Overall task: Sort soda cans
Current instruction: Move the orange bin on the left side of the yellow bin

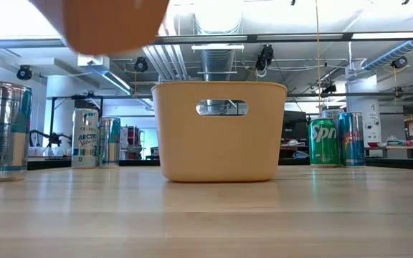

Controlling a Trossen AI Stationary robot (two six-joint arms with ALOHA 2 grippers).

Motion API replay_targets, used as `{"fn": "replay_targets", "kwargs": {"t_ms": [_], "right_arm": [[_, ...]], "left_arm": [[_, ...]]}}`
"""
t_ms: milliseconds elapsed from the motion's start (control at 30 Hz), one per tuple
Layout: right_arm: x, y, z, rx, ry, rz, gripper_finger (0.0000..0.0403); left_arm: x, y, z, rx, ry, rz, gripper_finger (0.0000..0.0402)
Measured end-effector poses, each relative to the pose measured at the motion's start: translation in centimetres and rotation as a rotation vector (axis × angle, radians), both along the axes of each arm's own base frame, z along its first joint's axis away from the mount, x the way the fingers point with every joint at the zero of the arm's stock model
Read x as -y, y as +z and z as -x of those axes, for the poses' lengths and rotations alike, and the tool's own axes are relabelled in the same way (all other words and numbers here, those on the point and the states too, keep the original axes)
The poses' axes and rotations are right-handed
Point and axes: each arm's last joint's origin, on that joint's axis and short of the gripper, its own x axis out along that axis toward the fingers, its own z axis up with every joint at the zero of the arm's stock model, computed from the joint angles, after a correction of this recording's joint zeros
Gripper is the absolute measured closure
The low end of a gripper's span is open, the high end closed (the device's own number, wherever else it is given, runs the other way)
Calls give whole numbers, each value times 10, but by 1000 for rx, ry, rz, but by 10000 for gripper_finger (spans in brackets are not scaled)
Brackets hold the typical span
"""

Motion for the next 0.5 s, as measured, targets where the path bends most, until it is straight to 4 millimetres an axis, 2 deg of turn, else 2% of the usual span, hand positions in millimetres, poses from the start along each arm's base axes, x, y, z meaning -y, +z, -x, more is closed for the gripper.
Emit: {"fn": "replay_targets", "kwargs": {"t_ms": [200,367,500], "right_arm": [[-9,-11,-10,-79,65,21,323],[-17,-22,-23,-119,47,31,346],[-23,-31,-33,-149,35,42,355]], "left_arm": [[-10,-28,-8,-150,-69,-72,401],[-18,-44,3,-249,-152,-115,401],[-27,-47,14,-265,-203,-152,401]]}}
